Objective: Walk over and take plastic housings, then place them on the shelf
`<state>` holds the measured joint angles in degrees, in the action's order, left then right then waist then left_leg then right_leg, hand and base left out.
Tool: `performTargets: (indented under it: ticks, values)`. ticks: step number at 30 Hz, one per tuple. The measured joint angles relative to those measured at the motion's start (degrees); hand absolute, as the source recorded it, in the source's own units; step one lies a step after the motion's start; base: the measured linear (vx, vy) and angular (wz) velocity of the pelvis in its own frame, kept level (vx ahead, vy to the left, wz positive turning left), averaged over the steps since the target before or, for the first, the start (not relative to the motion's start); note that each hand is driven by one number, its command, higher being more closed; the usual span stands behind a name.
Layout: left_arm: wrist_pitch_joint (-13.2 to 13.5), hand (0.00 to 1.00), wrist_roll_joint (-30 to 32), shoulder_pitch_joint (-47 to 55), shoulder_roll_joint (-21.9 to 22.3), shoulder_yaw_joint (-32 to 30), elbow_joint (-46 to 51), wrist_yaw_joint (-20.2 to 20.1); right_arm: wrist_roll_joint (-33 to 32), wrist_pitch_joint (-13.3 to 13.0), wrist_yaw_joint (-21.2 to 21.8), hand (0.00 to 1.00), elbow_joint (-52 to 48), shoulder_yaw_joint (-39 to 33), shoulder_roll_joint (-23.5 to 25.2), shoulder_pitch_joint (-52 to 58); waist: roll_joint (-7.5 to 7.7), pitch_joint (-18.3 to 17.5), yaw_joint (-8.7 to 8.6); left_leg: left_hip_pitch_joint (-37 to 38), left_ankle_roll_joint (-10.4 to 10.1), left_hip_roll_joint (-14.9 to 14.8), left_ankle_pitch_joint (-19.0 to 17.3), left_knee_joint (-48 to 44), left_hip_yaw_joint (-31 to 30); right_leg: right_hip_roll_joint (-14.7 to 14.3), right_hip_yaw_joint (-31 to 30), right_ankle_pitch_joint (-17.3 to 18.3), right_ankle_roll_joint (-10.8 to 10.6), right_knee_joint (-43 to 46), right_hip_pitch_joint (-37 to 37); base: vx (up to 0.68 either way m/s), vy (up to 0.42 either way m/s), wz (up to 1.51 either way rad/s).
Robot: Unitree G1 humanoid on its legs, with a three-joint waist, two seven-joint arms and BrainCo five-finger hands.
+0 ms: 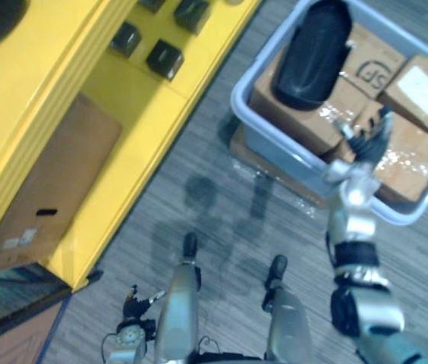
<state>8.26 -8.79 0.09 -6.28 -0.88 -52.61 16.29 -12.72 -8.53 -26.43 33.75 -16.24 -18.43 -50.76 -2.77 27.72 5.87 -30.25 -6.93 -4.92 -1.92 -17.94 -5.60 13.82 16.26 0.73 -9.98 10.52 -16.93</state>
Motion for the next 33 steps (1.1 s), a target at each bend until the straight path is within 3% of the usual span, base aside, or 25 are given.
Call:
performTargets:
  ticks: [5, 7, 10, 13, 21, 33]
  values:
    - [1.11, 0.0, -1.97, -0.08, 0.4, 1.58, -0.61, 1.11, 0.06, 0.05, -3.85, 0.0, 7.54, 2.37, -5.32, -12.42, -0.67, 0.4, 1.56, -0.74, 0.0, 0.7, 1.44, 2.6, -1.79, -0.16, 1.61, -0.99, 0.49, -2.46, 0.42, 0.03, -0.009, 0.18]
    - [1.35, 0.0, -2.51, -0.24, 0.39, 1.88, -0.64, 1.11, 0.04, 0.09, -4.25, 0.0, 10.54, 3.17, -7.83, -15.18, -0.81, 0.48, 1.7, -1.7, 0.02, 0.86, 1.57, 2.6, -2.42, -0.32, 2.55, -1.53, 0.57, -3.49, 0.39, 0.02, 0.014, 0.22]
    - [1.6, 0.0, -2.58, -1.95, 1.01, 2.47, -1.73, 1.09, -0.03, 0.16, -4.9, 0.0, 17.52, 4.29, -13.57, -20.45, -2.23, 1.61, 2.73, -2.27, 0.04, 1.37, 2.01, 2.86, -4.08, -0.49, 3.11, -2.39, 0.75, -4.36, 0.95, 0.01, 0.033, 0.22]
    - [1.7, 0.0, -2.65, -2.61, 0.36, 4.54, -2.08, 1.06, -0.12, 1.22, -4.81, 0.0, 26.58, 7.44, -16.21, -26.14, -2.24, 1.61, 3.13, -2.92, -0.06, 1.67, 2.72, 3.74, -5.48, -0.67, 4.35, -2.58, 0.64, -5.34, 1.11, 0.0, 0.022, 0.16]
    - [1.74, 0.0, -4.37, -3.58, -0.04, 6.82, -2.39, 1.1, 0.75, 4.82, -5.08, 0.0, 35.99, 12.12, -23.67, -32.21, -2.28, 1.63, 4.45, -2.97, -0.78, 2.66, 5.07, 7.09, -9.38, -0.86, 8.05, -2.64, 0.61, -7.13, 2.57, -0.02, 0.025, 0.22]
    - [3.51, 0.0, -7.54, -4.93, -0.49, 8.91, -2.53, 2.67, 2.3, 6.58, -8.41, 0.0, 41.25, 15.9, -30.11, -33.26, -2.29, 1.63, 4.16, -2.96, -1.04, 2.43, 7.11, 10.37, -9.6, -0.98, 8.73, -2.73, 0.53, -8.02, 1.57, -0.02, 0.039, 0.01]
